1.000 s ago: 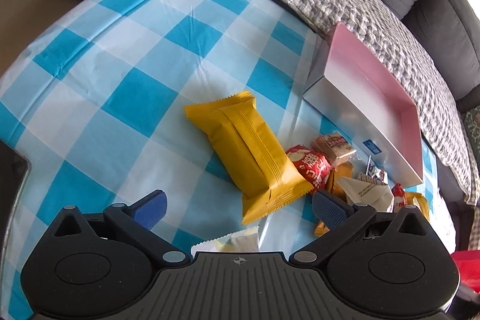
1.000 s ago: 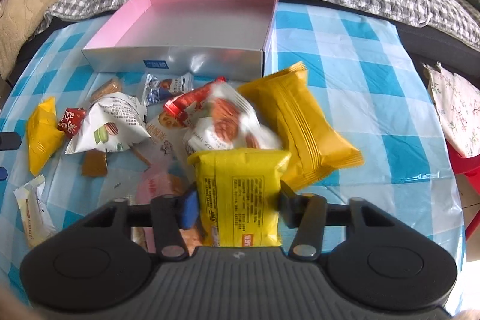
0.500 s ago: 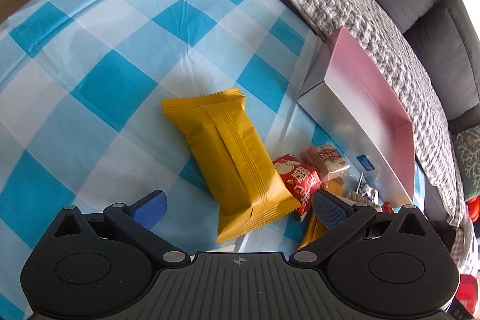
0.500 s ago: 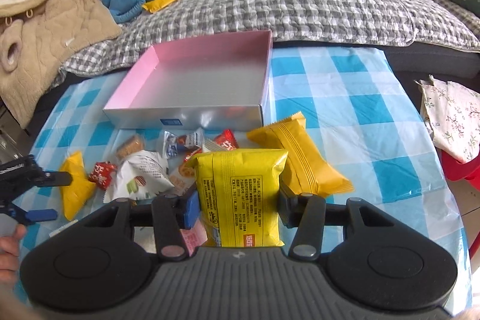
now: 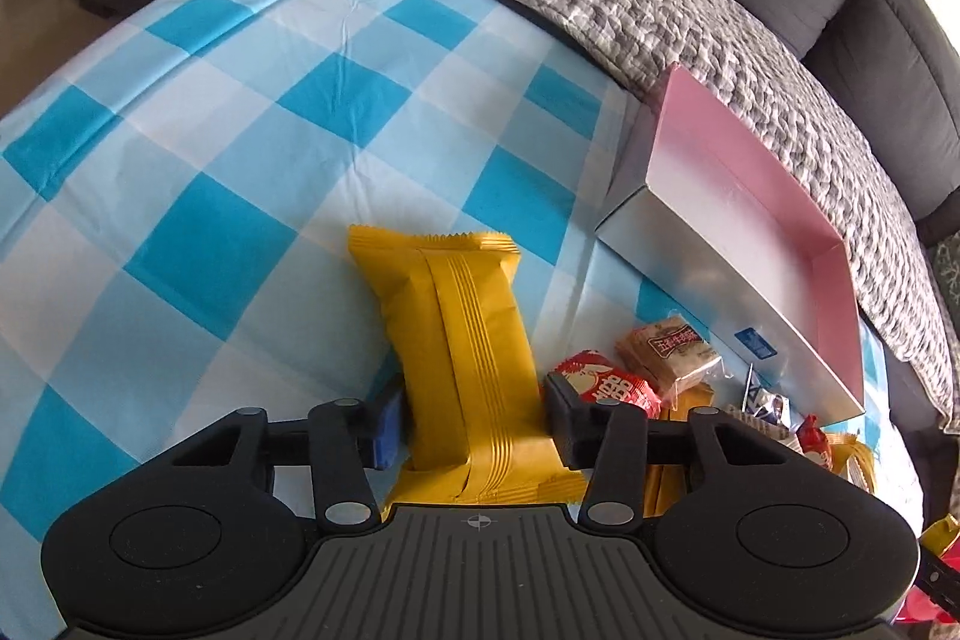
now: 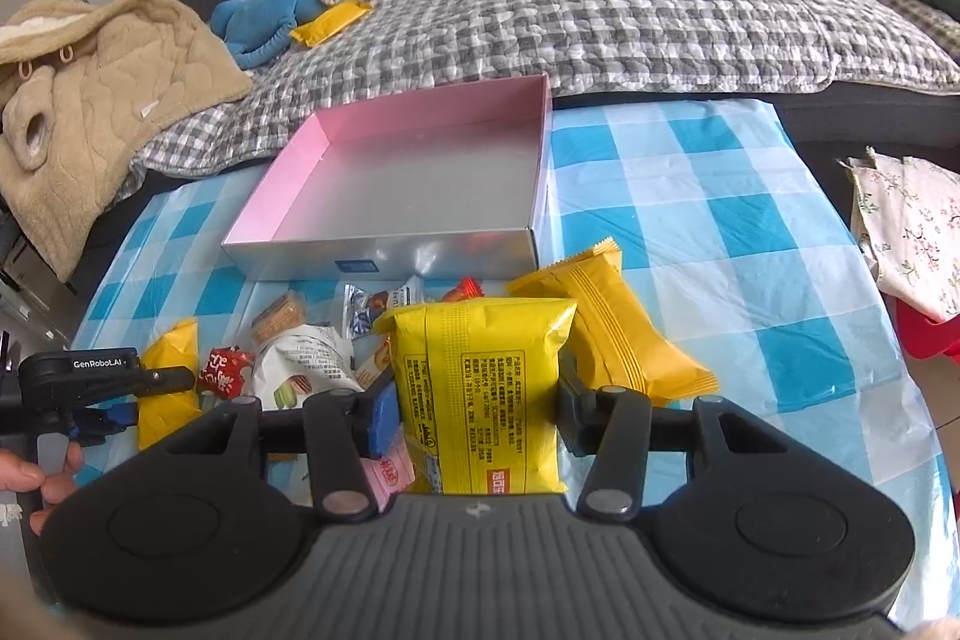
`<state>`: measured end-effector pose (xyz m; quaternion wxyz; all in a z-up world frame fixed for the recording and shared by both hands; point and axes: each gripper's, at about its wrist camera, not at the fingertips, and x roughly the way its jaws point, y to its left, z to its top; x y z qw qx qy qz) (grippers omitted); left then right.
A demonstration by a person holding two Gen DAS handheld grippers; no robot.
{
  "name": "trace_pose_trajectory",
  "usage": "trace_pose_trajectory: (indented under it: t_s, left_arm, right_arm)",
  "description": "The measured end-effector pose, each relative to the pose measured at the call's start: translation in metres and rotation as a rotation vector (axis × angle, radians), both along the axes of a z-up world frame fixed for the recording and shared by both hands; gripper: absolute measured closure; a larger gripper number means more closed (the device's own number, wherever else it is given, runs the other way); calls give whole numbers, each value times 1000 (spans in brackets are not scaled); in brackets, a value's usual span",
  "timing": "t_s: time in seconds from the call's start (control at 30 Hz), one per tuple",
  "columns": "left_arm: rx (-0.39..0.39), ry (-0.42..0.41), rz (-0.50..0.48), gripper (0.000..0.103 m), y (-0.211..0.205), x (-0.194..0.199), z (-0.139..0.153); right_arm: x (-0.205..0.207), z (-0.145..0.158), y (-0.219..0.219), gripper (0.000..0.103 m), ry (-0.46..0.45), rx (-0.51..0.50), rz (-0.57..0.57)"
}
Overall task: Organize snacks
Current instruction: 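Close right tool on yellow packet while left tool grasps yellow pillow pastry, then carry both snacks over the pink box and open both tools to drop them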
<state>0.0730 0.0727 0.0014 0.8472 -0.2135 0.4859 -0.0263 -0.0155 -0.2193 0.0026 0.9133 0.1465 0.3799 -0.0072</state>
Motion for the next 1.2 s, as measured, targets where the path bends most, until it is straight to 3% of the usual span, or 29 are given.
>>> trace_pose_trajectory:
  t_s: [0.3,0.63,0.77,0.97,1.2]
  left_arm:
    - [6,-86,-40,62,0,5,32]
    - [-43,-249,-119,62,-8,50,67]
    - [-77,-295,-181,62,-27,67,71]
    - [-45,-345,-291,62,-65,84,67]
    - [20,-332,-321,62,-76,100,52]
  right_arm:
    - [5,3,-12,56,-36,28,-46]
    - [35,5,-39,56,-84,38,-156]
    - [51,1,-49,56,-92,111,-172]
    - [81,-5,-51,56,-119,181,-196]
    - [110,-12,-34,56,-126,153,-164]
